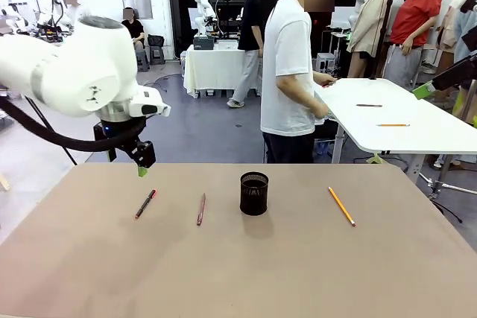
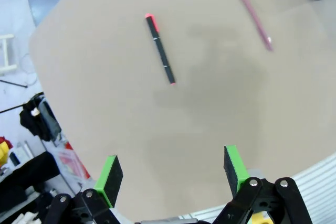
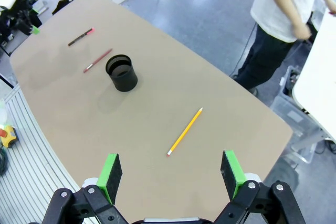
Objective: Place the pens into the pen holder.
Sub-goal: Pick up a writing instrument from the table and place it into the Pen holder.
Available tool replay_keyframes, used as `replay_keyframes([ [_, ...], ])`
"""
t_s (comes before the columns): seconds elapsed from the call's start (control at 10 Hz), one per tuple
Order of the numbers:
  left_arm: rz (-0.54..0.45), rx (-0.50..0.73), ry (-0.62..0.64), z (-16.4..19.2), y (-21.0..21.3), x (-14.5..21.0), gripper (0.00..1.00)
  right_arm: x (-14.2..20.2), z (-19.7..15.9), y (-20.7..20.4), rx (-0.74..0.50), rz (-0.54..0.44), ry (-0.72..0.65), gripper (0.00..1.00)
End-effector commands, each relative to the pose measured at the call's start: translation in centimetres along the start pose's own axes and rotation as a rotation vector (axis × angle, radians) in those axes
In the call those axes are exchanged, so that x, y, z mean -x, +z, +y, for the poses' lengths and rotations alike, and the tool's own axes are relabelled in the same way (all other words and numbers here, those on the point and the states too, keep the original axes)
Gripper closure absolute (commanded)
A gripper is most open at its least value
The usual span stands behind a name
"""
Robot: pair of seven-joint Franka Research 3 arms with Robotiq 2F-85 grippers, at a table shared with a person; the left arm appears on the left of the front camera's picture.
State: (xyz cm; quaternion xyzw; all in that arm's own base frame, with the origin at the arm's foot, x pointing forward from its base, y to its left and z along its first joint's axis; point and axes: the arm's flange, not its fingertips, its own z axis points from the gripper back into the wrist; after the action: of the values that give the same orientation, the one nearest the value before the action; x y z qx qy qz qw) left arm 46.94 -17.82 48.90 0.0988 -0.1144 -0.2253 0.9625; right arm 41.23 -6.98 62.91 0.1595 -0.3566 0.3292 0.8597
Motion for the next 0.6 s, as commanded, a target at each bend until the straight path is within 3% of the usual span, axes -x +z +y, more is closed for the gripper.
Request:
replay_keyframes([
  [0.0, 0.05, -0.024, -0.034, 0.5, -1.5, -3.5, 0.0, -0.1, 0.0, 0.0, -0.012, -0.012, 0.002, 0.0],
  [0.1, 0.036, -0.038, -0.05, 0.8, -2.2, -4.1, 0.0, -0.1, 0.0, 0.0, -0.012, -0.012, 0.002, 0.0],
  [0.3, 0.05, 0.09, -0.079, 3.1, -8.1, -7.0, 0.0, -0.1, 0.0, 0.0, -0.012, -0.012, 0.002, 0.0],
  [0.5, 0.051, 0.127, -0.053, 4.6, -11.5, -7.3, 0.0, -0.1, 0.0, 0.0, -0.012, -0.012, 0.002, 0.0],
])
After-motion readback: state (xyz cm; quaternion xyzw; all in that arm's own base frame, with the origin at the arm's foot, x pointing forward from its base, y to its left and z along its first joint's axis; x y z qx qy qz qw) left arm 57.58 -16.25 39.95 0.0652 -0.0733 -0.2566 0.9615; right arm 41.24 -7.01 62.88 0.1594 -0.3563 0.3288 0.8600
